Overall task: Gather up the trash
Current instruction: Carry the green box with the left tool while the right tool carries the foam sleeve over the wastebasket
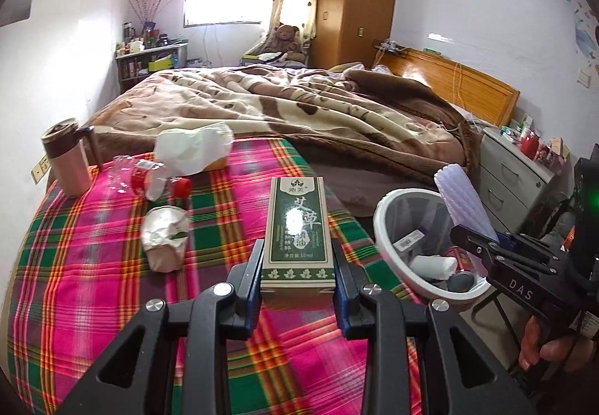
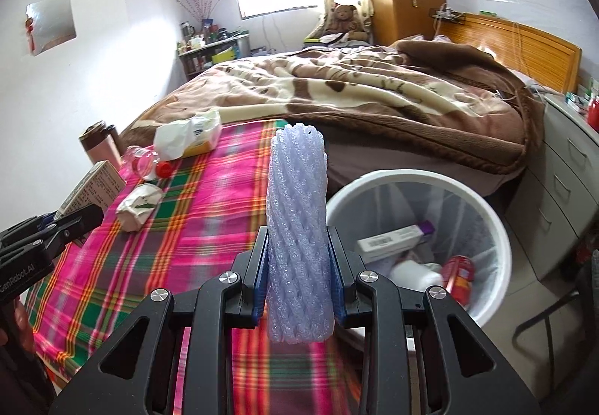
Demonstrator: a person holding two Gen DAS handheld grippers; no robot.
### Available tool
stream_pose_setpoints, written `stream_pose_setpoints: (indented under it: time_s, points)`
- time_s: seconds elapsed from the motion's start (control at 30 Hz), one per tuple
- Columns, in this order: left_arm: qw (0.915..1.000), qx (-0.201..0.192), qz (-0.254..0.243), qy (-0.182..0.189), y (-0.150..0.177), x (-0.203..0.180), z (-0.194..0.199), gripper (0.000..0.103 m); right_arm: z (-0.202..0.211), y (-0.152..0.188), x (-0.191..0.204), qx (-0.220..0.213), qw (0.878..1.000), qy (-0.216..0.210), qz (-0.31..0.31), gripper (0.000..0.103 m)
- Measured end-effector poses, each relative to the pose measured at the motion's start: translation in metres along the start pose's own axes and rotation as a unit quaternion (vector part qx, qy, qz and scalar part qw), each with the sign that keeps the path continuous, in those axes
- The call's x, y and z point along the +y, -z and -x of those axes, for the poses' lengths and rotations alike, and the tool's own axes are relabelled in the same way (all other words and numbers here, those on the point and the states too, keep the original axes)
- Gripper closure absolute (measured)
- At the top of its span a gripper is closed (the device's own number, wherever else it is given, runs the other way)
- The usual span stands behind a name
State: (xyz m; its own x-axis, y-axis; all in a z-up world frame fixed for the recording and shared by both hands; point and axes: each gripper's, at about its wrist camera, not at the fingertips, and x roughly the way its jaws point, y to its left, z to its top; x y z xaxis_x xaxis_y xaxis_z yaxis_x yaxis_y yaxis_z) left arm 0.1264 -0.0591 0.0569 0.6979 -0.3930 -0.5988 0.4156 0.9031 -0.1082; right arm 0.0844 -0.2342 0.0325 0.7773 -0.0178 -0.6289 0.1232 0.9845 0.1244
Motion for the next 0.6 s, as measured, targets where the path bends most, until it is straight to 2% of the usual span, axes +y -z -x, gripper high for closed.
stream_pose_setpoints:
  time_s: [0.6]
  points:
    - [0.9970, 0.023, -0.040, 0.062, -0.009, -0.092, -0.044, 0.070, 0.002, -0.003, -0.068, 0.001, 0.998, 0.040, -0.041, 0.074]
